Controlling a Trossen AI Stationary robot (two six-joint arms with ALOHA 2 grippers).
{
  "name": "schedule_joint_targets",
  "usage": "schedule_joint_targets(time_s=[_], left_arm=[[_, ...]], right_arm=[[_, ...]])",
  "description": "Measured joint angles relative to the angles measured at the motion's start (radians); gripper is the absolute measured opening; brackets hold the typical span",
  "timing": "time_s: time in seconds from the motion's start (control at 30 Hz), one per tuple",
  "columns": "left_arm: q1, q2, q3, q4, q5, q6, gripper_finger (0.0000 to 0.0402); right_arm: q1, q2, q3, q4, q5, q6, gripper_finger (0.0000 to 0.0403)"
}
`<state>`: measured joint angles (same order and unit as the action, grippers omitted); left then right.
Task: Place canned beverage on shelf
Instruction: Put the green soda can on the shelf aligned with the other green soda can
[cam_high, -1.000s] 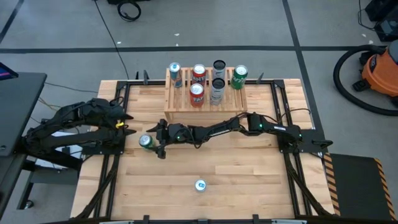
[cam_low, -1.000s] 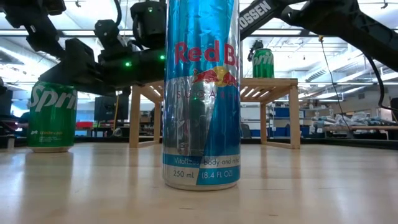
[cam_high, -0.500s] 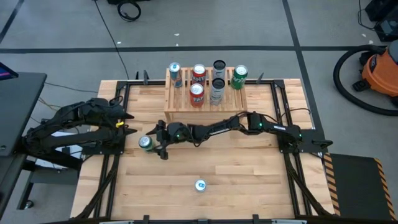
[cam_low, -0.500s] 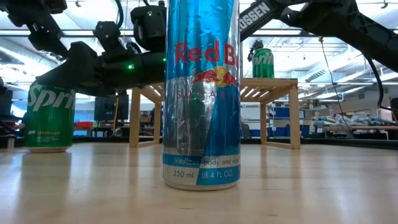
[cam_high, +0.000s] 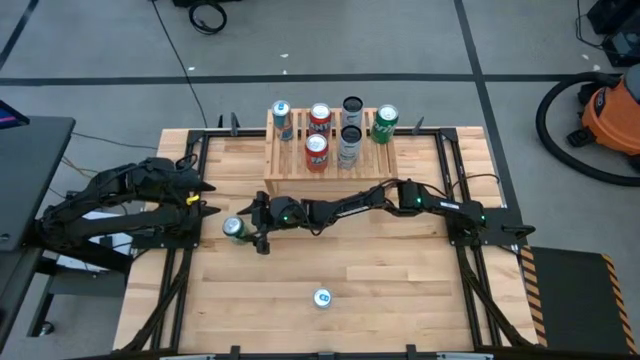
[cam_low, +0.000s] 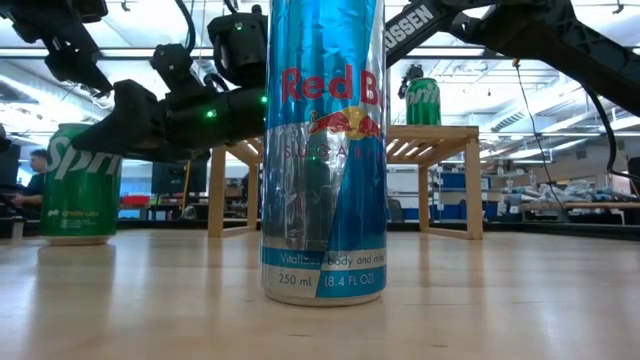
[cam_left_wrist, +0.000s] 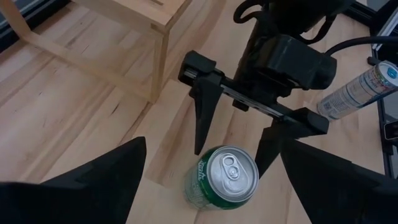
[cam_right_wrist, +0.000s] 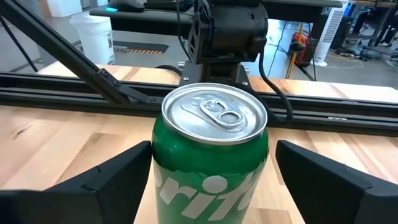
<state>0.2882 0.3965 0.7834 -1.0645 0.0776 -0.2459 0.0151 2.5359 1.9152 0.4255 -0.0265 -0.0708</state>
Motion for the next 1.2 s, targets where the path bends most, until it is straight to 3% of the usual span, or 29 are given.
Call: schedule_joint_targets(time_s=[0.4,0.8,1.2], left_arm=[[0.000,0.000,0.000,-0.001,0.000,0.002,0.0373],[0.000,0.000,0.001,-0.001,0.000,0.002,0.0373],[0.000,0.000,0.001,-0.001,-0.001,0.006,0.0373]], right_arm=[[0.000,-0.002,0.001,-0.029,0.003,0.000,0.0311],[0.000,-0.006,0.002,-0.057,0.088,0.004,0.0308],[0.013,-0.090,0.002,-0.311,0.122,0.035,0.0307]])
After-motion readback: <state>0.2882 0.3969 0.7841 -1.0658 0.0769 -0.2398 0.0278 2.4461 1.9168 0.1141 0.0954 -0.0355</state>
